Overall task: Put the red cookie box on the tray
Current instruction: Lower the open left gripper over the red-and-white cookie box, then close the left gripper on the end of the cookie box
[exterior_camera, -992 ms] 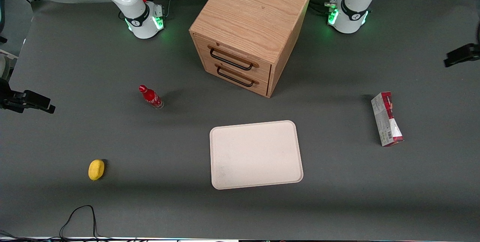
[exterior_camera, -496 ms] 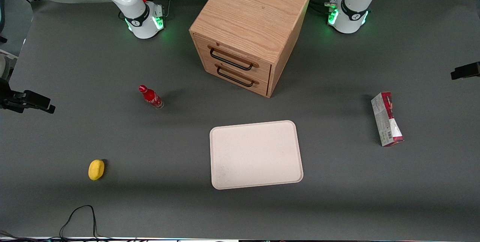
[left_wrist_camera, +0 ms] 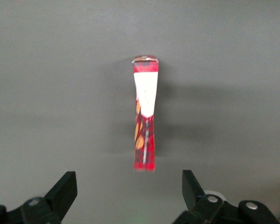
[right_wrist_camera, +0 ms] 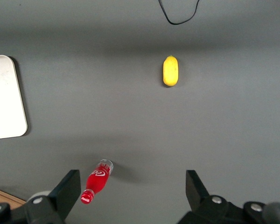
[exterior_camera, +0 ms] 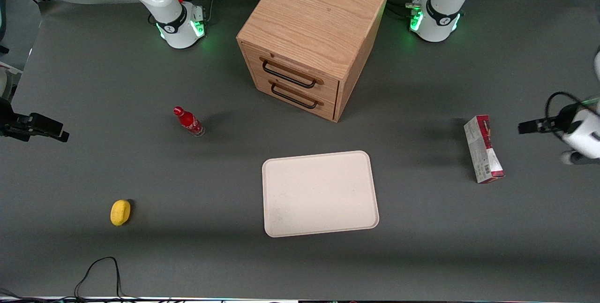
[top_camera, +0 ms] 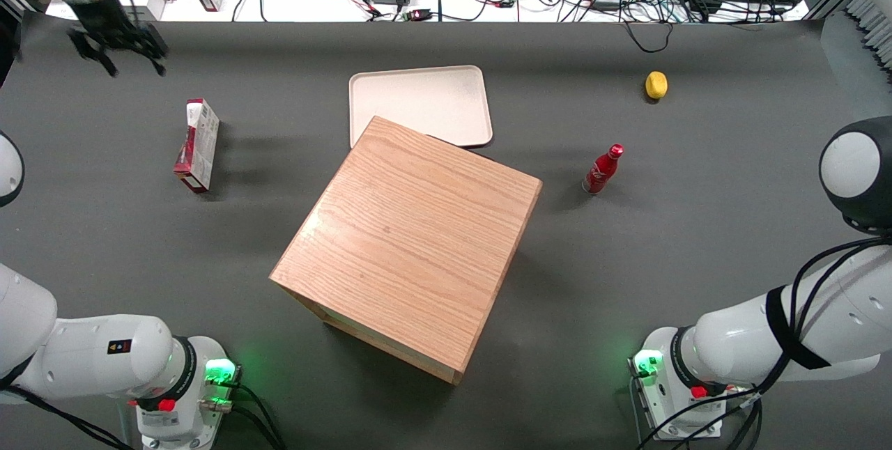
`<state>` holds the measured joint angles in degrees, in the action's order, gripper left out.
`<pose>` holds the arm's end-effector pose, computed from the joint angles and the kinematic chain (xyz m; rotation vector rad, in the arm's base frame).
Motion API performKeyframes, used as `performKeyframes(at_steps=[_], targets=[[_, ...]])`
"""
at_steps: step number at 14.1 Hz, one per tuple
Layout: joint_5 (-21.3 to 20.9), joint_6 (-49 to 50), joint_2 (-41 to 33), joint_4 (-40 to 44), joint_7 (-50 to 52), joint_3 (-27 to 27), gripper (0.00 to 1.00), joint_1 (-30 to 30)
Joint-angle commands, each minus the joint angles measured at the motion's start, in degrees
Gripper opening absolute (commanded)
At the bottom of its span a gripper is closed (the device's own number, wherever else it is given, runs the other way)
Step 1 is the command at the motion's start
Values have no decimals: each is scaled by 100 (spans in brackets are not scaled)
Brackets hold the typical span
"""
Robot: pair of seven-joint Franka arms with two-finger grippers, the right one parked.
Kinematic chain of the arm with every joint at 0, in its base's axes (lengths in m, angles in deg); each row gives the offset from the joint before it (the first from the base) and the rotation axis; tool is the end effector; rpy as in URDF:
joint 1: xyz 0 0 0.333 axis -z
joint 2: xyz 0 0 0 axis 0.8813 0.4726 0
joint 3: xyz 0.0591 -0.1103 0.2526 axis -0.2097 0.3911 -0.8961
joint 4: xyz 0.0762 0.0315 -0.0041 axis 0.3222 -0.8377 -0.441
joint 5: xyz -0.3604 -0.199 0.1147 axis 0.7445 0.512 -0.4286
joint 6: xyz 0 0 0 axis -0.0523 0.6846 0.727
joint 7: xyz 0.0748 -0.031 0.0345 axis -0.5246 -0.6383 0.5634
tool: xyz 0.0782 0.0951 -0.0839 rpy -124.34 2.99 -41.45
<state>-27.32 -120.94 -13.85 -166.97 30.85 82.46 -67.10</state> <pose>0.6121 0.0749 0.3269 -3.0854 -0.1153 0.2856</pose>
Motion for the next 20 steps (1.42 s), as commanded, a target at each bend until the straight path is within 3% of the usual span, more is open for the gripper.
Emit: performKeyframes(at_steps=[1,4,12,14,20], targets=[[103,-1426,-134,-1278,131,-46,100,91],[103,-2273,322,-1624,131,-46,100,82],[103,-2689,816,-1633,131,-46,97,56],[112,-2697,807,-1642,166,-46,0,55],[112,-2680,816,-1642,201,-46,0,47]])
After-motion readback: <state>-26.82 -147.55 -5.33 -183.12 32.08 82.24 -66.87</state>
